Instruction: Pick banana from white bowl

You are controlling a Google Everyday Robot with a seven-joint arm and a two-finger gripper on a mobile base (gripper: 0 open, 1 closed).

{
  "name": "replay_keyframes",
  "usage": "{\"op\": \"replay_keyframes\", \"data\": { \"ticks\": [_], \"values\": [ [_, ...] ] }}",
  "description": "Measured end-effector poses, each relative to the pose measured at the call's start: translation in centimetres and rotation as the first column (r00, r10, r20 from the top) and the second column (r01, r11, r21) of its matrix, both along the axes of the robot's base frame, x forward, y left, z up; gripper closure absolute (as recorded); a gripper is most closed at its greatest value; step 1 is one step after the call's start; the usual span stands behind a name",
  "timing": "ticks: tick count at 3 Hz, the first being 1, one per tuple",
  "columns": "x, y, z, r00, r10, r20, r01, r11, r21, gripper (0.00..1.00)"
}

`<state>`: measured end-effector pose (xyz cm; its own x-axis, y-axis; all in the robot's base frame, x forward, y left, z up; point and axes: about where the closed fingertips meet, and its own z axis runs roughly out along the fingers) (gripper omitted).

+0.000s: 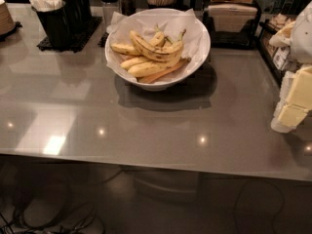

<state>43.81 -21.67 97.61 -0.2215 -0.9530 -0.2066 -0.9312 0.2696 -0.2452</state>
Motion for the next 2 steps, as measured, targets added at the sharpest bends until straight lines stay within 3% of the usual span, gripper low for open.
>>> {"op": "replay_keyframes", "data": {
  "ticks": [1,2],
  "values": [
    [0.1,0.1,0.1,1.0000,0.001,0.005,-0.001,1.000,0.004,0.00],
    [2.9,1.9,0.5,0.9986,0.052,0.008,-0.053,0.997,0.063,0.00]
  ]
}}
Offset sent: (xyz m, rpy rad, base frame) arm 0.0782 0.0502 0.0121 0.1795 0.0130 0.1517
